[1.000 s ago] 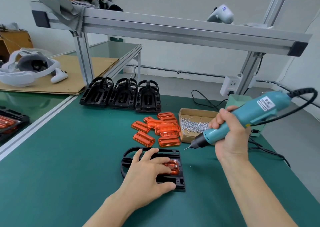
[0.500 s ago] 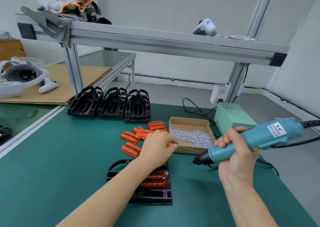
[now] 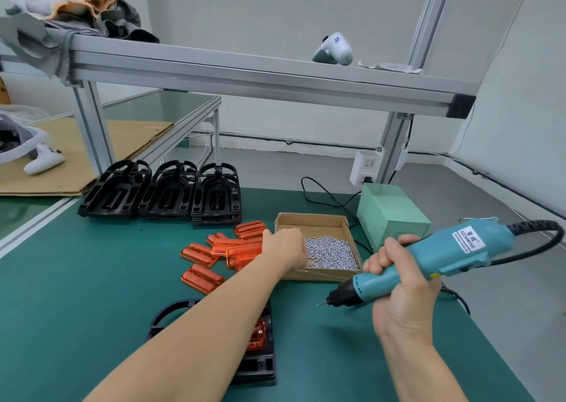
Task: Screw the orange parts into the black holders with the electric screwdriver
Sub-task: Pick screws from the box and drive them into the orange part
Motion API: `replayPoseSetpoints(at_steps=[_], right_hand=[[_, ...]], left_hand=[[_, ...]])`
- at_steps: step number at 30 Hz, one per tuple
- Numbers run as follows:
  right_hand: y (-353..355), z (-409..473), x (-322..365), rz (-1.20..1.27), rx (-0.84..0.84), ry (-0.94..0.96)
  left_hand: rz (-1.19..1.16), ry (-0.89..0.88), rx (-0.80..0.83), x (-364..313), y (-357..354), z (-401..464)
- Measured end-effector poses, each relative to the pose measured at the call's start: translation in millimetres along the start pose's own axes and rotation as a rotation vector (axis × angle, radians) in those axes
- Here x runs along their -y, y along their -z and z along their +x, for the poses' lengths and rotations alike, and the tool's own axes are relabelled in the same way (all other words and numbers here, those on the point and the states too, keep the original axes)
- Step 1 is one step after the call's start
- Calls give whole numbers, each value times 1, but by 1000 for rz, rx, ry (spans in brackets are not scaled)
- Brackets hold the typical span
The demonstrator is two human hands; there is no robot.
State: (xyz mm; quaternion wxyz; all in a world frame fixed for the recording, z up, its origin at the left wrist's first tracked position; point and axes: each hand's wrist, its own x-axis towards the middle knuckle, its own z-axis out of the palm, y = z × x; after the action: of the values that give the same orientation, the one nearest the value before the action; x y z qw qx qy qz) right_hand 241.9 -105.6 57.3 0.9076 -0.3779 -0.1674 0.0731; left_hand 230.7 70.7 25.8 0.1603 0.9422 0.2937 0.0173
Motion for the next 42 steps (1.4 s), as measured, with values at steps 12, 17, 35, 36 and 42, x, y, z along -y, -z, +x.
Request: replayPoseSetpoints(at_steps=[12, 17, 35, 36, 42], right_hand=[[8, 0, -7, -8, -15, -20], [7, 0, -4, 2, -19, -23], [-9, -9, 8, 94, 10, -78], [-12, -10, 10, 110, 14, -83], [-27, -20, 23, 184, 65, -91]], left_hand=[[121, -43, -25, -1, -8, 7], [106, -97, -78, -1, -6, 0], [-1139, -72, -251, 36, 23, -121], [-1204, -57, -226, 37, 23, -129], [-1551, 91, -170, 45, 12, -165]])
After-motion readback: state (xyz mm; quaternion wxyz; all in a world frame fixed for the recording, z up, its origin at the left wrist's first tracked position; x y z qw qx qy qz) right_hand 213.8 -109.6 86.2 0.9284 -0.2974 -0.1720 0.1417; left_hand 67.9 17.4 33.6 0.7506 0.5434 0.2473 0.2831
